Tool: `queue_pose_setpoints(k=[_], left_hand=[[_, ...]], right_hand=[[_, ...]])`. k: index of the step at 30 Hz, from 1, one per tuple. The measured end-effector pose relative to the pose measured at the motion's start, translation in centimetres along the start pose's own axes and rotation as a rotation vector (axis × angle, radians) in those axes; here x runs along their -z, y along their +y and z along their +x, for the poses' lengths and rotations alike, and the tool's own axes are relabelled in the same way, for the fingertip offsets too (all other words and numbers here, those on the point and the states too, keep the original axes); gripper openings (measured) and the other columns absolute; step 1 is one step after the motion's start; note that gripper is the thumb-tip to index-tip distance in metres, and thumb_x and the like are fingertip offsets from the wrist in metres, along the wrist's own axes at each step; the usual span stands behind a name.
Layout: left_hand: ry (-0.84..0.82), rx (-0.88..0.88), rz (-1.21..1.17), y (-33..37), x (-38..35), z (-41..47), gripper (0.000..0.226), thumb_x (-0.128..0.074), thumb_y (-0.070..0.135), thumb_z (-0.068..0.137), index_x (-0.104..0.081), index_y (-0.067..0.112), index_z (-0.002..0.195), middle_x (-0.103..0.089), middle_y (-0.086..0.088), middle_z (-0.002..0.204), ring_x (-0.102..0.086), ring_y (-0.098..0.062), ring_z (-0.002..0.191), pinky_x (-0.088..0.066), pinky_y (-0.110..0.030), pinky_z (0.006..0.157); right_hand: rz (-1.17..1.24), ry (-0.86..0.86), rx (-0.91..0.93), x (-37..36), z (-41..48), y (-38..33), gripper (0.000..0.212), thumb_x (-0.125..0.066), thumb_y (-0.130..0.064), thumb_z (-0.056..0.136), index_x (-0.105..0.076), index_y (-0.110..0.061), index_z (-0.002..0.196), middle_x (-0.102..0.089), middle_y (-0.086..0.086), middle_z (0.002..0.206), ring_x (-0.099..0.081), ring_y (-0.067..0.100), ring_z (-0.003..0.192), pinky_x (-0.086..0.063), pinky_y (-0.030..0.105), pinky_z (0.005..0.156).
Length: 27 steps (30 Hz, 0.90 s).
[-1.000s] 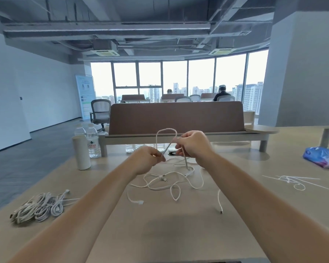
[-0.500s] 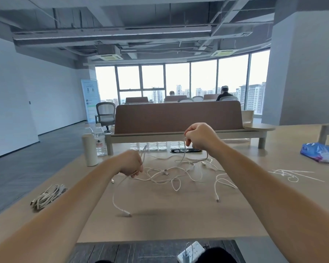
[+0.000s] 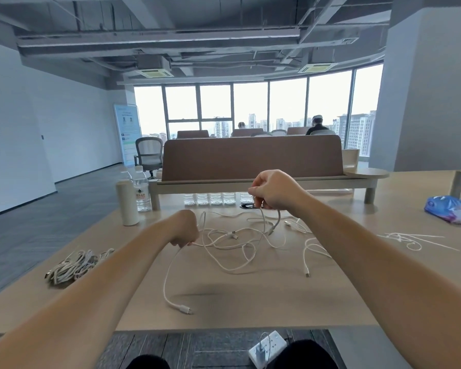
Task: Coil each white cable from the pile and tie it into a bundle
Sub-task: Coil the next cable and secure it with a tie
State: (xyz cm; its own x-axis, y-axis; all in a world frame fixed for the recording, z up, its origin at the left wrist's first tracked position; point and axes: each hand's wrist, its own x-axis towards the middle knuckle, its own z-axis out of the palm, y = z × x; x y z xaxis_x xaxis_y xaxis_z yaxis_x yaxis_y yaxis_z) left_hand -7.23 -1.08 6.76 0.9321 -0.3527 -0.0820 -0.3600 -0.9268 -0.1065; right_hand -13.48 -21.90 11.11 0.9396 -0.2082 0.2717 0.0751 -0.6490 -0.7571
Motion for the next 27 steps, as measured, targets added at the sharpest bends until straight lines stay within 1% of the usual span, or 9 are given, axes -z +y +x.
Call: queue_pose_setpoints(k=[4, 6, 8, 9, 12, 16, 20, 23, 27], left_hand=[[-0.035, 0.025, 0.015, -0.7, -0.7, 1.2, 0.035, -0.053, 0.012, 0.102, -0.058, 0.011, 0.137, -0.067, -0.003, 0.132, -0.063, -0.023, 0.118, -0.045, -0.028, 0.097], [-0.063, 0.113, -0.335, -1.0, -0.8, 1.3, 0.030, -0.052, 0.013, 0.102, -0.063, 0.007, 0.129, -0.069, -0.007, 0.127, -0.067, -0.021, 0.099, -0.051, -0.023, 0.080], [0.108, 0.104, -0.469, -1.6, -0.9, 1.5, 0.028, -0.050, 0.014, 0.101, -0.065, 0.002, 0.121, -0.068, -0.013, 0.122, -0.062, -0.022, 0.084, -0.049, -0.023, 0.064], [0.142, 0.079, -0.341, -1.8, -0.9, 1.6, 0.030, -0.049, 0.016, 0.101, -0.063, 0.002, 0.122, -0.065, -0.014, 0.125, -0.061, -0.024, 0.091, -0.048, -0.025, 0.069], [0.188, -0.019, -0.296, -1.4, -0.8, 2.0, 0.034, -0.043, 0.020, 0.103, -0.061, 0.003, 0.127, -0.058, -0.015, 0.135, -0.059, -0.029, 0.114, -0.045, -0.031, 0.088], [0.243, -0.122, -0.521, -0.3, -0.1, 2.6, 0.016, -0.051, 0.016, 0.097, -0.067, 0.015, 0.098, -0.063, -0.009, 0.103, -0.052, -0.025, 0.087, -0.044, -0.031, 0.079], [0.272, -0.221, -0.836, 1.2, 1.2, 2.4, 0.027, -0.057, 0.018, 0.096, -0.064, 0.013, 0.122, -0.071, -0.002, 0.105, -0.069, -0.023, 0.093, -0.056, -0.037, 0.086], [0.156, -0.310, -1.079, 2.7, 2.1, 1.8, 0.042, -0.057, 0.001, 0.094, -0.055, 0.010, 0.135, -0.064, -0.003, 0.126, -0.073, -0.022, 0.096, -0.058, -0.035, 0.086], [0.038, -0.407, -1.228, 4.1, 2.5, 1.1, 0.048, -0.054, -0.012, 0.091, -0.056, 0.006, 0.135, -0.062, -0.002, 0.129, -0.075, -0.026, 0.095, -0.058, -0.041, 0.092]], right_hand=[[-0.002, -0.001, -0.026, -0.1, -0.1, -0.2, 0.017, -0.053, 0.003, 0.090, -0.068, 0.006, 0.097, -0.065, 0.017, 0.073, -0.049, 0.004, 0.034, -0.040, 0.014, 0.039], [0.013, 0.009, -0.031, -0.1, 0.0, -0.2, 0.019, -0.050, 0.005, 0.088, -0.068, 0.005, 0.096, -0.065, 0.016, 0.072, -0.049, 0.003, 0.033, -0.039, 0.014, 0.038], [0.020, 0.013, -0.032, -0.4, 0.2, -0.1, 0.021, -0.049, 0.005, 0.087, -0.067, 0.003, 0.097, -0.065, 0.014, 0.069, -0.050, 0.004, 0.034, -0.039, 0.015, 0.039], [0.024, 0.011, -0.035, -0.5, 0.3, 0.0, 0.021, -0.048, 0.005, 0.086, -0.066, 0.001, 0.097, -0.066, 0.013, 0.068, -0.050, 0.005, 0.035, -0.041, 0.017, 0.041], [0.006, 0.011, -0.037, -1.0, 0.8, 0.4, 0.020, -0.047, 0.004, 0.084, -0.061, -0.004, 0.096, -0.069, 0.009, 0.064, -0.049, 0.013, 0.040, -0.043, 0.023, 0.046], [-0.026, -0.011, -0.024, -1.2, 0.7, 0.6, 0.017, -0.049, 0.002, 0.081, -0.057, -0.003, 0.095, -0.073, 0.009, 0.065, -0.049, 0.016, 0.040, -0.037, 0.023, 0.043], [-0.029, -0.076, 0.024, -1.2, 0.4, 0.4, 0.009, -0.055, -0.004, 0.086, -0.056, -0.002, 0.095, -0.075, 0.008, 0.070, -0.056, 0.017, 0.047, -0.039, 0.025, 0.045], [-0.039, -0.061, 0.088, -0.8, 0.2, -0.1, 0.011, -0.061, -0.010, 0.091, -0.057, -0.002, 0.098, -0.075, 0.007, 0.070, -0.058, 0.017, 0.051, -0.043, 0.027, 0.050], [-0.019, -0.035, 0.187, -0.3, -0.4, -0.7, 0.011, -0.066, -0.018, 0.095, -0.061, -0.008, 0.093, -0.074, 0.005, 0.067, -0.056, 0.016, 0.048, -0.046, 0.023, 0.049]])
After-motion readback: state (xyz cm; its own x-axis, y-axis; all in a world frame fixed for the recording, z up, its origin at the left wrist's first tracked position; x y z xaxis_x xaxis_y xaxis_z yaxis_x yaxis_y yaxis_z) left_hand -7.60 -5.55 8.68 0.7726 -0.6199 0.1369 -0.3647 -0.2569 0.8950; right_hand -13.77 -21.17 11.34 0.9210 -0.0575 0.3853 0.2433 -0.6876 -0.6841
